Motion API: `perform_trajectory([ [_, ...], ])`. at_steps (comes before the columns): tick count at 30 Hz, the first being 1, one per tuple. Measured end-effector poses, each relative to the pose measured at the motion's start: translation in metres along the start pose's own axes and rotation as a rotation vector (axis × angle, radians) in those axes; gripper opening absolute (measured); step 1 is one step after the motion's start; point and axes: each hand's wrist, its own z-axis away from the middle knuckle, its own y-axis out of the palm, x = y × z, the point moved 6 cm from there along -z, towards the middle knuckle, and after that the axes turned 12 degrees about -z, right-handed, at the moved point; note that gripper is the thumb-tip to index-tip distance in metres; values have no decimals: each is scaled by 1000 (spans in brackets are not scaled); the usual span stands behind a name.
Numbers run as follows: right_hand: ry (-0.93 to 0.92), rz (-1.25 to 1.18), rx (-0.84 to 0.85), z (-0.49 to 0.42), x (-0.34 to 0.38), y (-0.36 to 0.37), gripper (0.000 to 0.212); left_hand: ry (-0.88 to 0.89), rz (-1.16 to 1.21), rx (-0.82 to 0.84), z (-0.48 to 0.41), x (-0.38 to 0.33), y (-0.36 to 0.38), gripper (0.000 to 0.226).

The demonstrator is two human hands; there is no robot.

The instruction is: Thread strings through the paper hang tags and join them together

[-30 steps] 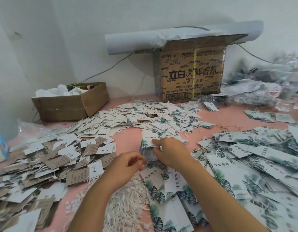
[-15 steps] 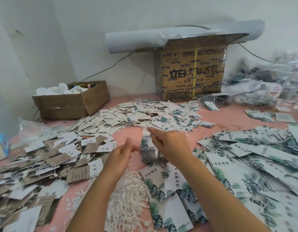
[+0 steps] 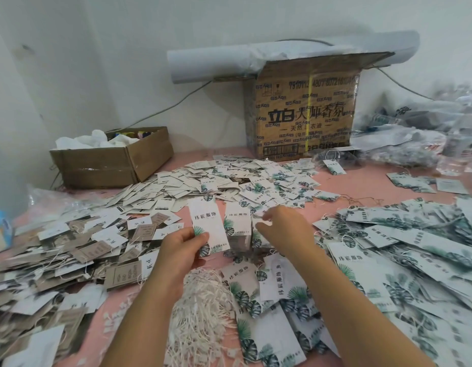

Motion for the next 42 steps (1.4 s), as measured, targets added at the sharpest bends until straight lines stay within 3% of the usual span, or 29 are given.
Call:
perform_trajectory([
  [4, 204, 116, 57, 1, -33, 11, 48, 20, -36, 34, -1, 1, 3, 8],
  [16, 232, 7, -14, -5, -41, 6, 44, 89, -49, 139, 4, -5, 17, 18],
  [20, 248, -235, -6, -8, -38, -1, 31, 104, -65, 146, 4, -6, 17, 19],
  [24, 174, -685, -21, -7, -21, -14, 37, 116, -65, 146, 3, -6, 17, 19],
  [28, 112, -974, 227, 0, 6, -11, 34, 143, -20, 172, 5, -9, 18, 18],
  [30, 94, -912, 315, 4, 13, -3, 29, 173, -2, 194, 6, -12, 19, 17],
  [33, 54, -722, 285, 7, 15, 1, 29, 213, 17, 214, 8, -16, 21, 20],
  [39, -9, -744, 380, 13, 28, 2, 32, 245, -32, 248, 9, -18, 26, 24],
  [42, -43, -703, 454, 18, 35, 2, 33, 241, 30, 184, 11, -21, 24, 24],
])
